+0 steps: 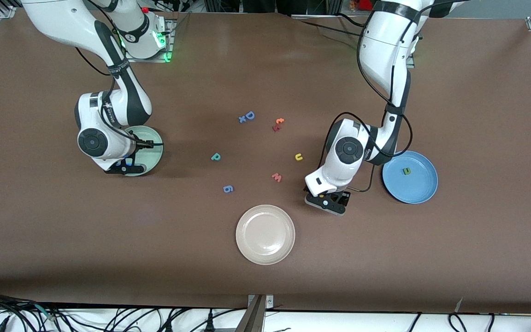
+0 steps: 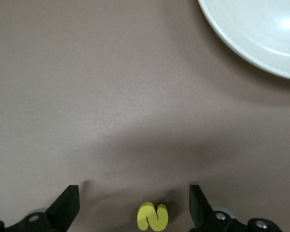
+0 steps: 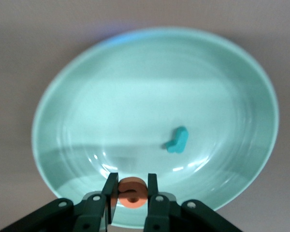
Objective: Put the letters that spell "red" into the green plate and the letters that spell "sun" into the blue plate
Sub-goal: 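Release the orange e into the green plate while the left gripper grasps yellow 2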
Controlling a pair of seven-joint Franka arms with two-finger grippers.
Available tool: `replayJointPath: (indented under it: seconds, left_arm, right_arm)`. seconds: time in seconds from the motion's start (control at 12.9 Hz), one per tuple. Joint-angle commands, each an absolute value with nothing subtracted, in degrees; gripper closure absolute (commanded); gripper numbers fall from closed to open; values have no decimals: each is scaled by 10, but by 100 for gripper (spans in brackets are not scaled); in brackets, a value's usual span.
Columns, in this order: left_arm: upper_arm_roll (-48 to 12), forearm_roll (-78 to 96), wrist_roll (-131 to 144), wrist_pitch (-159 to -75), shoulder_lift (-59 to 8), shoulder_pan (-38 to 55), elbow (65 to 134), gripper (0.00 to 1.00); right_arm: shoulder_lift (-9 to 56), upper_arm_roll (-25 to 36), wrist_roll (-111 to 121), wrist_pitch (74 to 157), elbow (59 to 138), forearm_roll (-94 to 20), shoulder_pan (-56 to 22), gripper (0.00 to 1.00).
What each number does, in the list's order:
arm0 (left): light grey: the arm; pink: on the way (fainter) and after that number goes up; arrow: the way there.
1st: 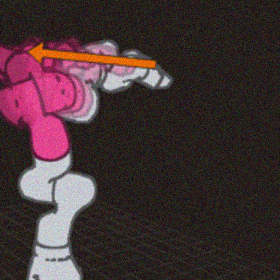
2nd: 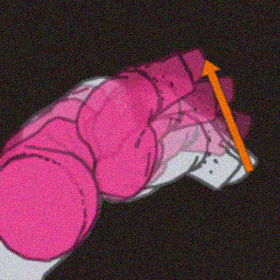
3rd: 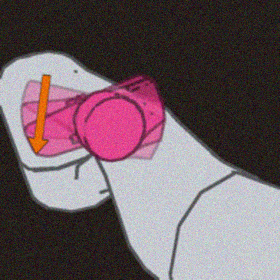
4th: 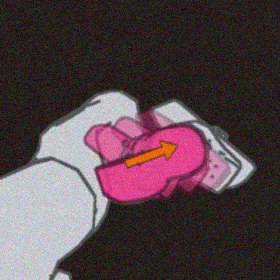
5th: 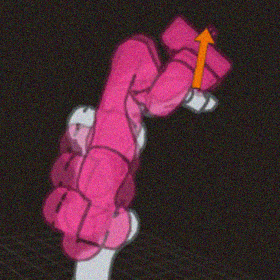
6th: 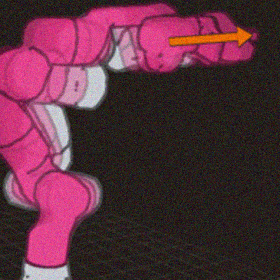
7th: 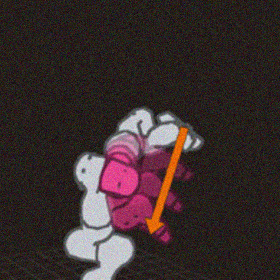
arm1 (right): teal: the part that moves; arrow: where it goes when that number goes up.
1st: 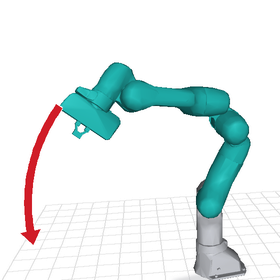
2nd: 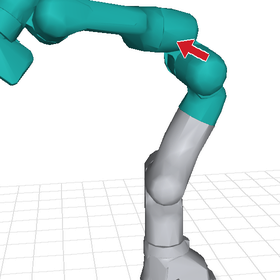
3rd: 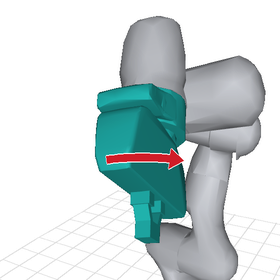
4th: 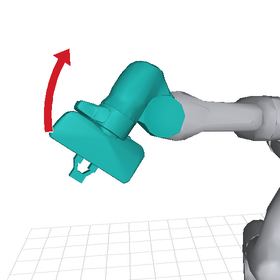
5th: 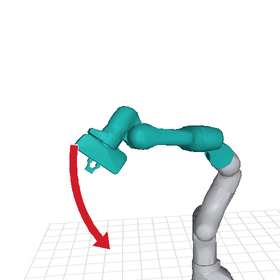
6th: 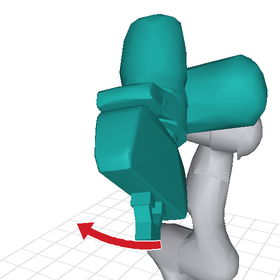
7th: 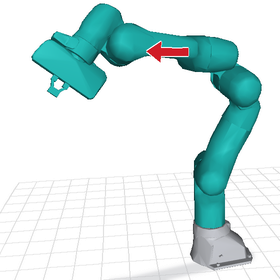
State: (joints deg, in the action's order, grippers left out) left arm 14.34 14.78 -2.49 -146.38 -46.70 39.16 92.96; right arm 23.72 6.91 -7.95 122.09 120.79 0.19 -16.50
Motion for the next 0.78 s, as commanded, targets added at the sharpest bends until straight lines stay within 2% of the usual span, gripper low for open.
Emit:
replayJointPath:
  seconds: [0.0,0.08,0.39,0.54,0.7]
  left_arm:
    - [162,171,-31,-1424,-476,403,911,0]
    - [162,171,-32,-1422,-476,403,911,0]
    - [163,169,-33,-1421,-481,403,913,1]
    - [163,169,-33,-1421,-483,403,913,5]
    - [163,169,-39,-1421,-487,407,912,22]
  right_arm:
    - [233,68,-58,1211,1227,-16,-157,36]
    - [234,68,-60,1208,1223,-33,-152,0]
    - [223,59,-95,1139,1166,-62,-156,0]
    - [214,30,-149,1136,1156,-75,-158,0]
    - [213,0,-210,1149,1154,-76,-158,0]
